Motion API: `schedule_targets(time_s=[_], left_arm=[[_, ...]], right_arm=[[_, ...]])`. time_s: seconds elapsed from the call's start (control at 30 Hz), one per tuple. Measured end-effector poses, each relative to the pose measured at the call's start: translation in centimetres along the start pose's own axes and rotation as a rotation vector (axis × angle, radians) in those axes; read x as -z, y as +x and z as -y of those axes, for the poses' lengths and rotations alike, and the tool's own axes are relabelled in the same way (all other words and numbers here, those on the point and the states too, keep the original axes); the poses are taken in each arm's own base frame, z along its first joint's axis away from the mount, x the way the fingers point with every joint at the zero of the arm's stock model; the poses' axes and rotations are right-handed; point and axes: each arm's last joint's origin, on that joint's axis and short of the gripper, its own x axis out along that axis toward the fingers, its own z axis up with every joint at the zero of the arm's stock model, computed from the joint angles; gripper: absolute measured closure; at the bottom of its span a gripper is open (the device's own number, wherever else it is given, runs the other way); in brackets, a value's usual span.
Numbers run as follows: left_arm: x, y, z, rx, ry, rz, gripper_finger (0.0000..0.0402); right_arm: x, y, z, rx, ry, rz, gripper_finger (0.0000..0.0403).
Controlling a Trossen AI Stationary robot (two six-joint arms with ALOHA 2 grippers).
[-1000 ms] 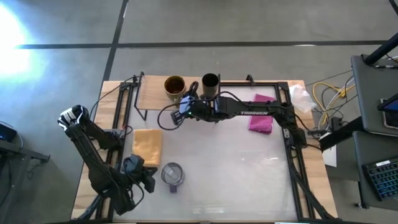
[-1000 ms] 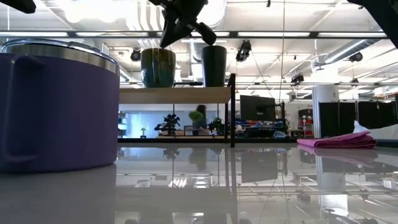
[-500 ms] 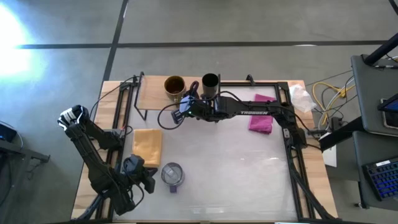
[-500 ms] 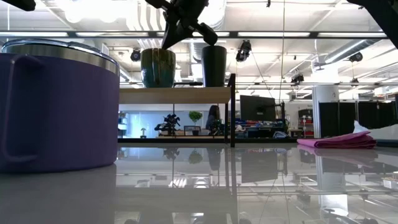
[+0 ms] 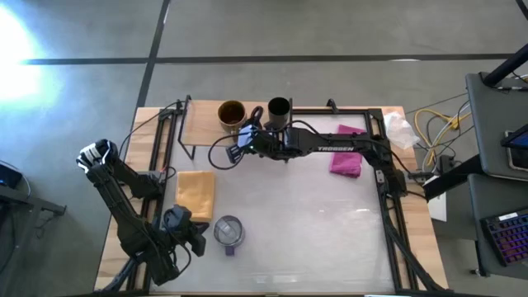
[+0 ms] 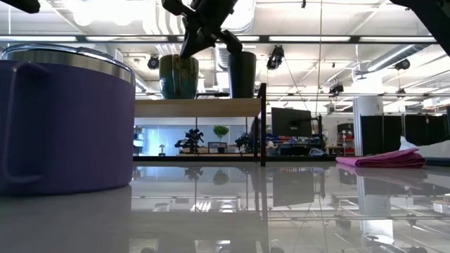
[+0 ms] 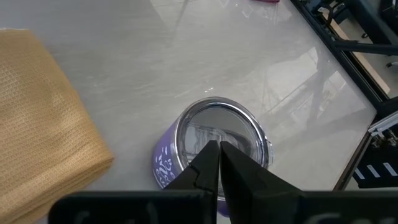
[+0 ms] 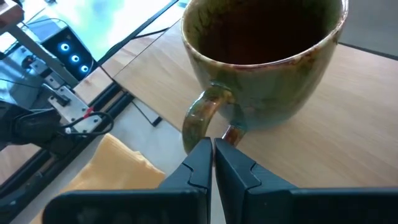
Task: Stack small to large cups/mugs on shelf
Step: Adjust the green mug on the shelf
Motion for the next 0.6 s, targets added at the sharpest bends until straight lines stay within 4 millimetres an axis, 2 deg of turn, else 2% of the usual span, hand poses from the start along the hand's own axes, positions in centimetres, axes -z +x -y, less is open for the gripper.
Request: schedule_targets(time_s=[0.6], left_arm=[[-0.01, 0.05, -0.12, -0.006, 0.008, 0.003, 0.0402]], right_arm=[[-0.27, 0.05, -0.29, -0.058, -0.014, 0.002, 0.0392]])
